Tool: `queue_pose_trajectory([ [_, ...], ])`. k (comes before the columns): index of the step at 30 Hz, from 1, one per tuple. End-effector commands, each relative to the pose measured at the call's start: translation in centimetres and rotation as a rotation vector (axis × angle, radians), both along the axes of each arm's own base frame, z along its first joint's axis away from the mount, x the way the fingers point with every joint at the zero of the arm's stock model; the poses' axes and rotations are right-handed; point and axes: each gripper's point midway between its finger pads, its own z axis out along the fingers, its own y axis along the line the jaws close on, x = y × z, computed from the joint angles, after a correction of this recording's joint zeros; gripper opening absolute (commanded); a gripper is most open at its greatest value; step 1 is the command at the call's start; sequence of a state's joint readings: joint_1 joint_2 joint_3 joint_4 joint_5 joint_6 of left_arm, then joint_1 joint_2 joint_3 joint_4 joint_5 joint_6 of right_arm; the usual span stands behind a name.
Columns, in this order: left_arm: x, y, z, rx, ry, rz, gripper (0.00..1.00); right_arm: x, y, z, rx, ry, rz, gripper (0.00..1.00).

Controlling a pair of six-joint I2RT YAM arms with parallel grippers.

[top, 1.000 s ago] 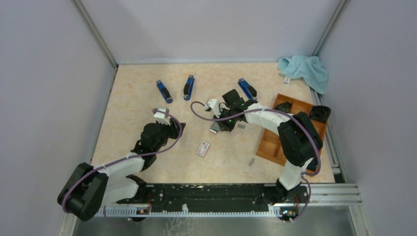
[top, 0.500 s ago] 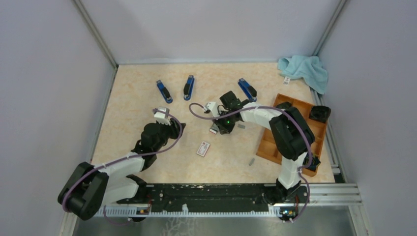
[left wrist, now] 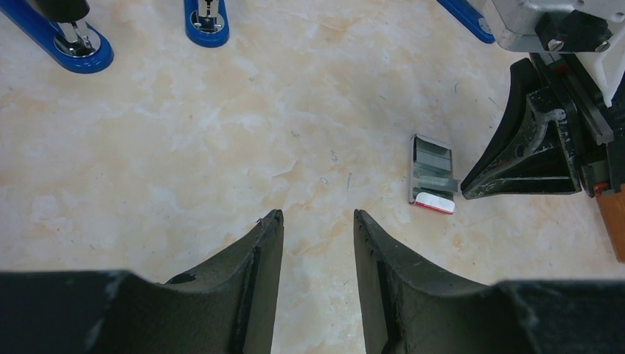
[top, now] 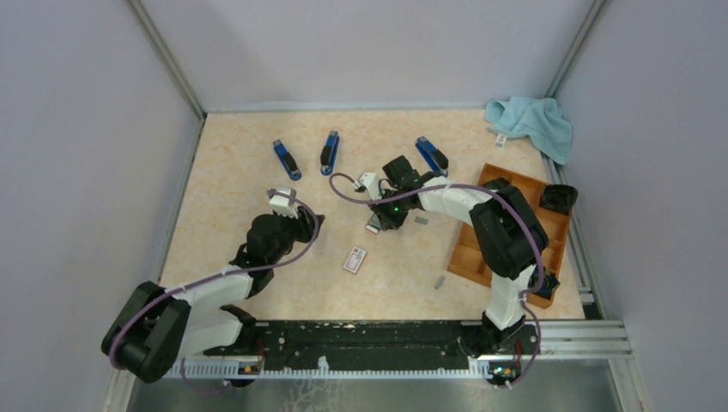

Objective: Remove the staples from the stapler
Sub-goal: Place the staple in the staple box.

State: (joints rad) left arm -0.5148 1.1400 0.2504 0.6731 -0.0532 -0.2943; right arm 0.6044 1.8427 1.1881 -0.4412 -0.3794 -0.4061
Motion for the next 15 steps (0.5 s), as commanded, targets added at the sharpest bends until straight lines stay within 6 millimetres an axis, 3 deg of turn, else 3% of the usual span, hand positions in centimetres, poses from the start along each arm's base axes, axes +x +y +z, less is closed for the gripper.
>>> queue_pose_trajectory([
  [1,0.83,-0.49,1.58,-0.013,-0.040,-0.006,0.46,1.74,1.90,1.96,0.064,-0.054,-0.010,0.00],
  [15,0.94,-0.67,1.48,-0.009,-0.033,-0.012,0.46,1.96,2.57,1.94,0.072,-0.069,-0.024,0.00],
])
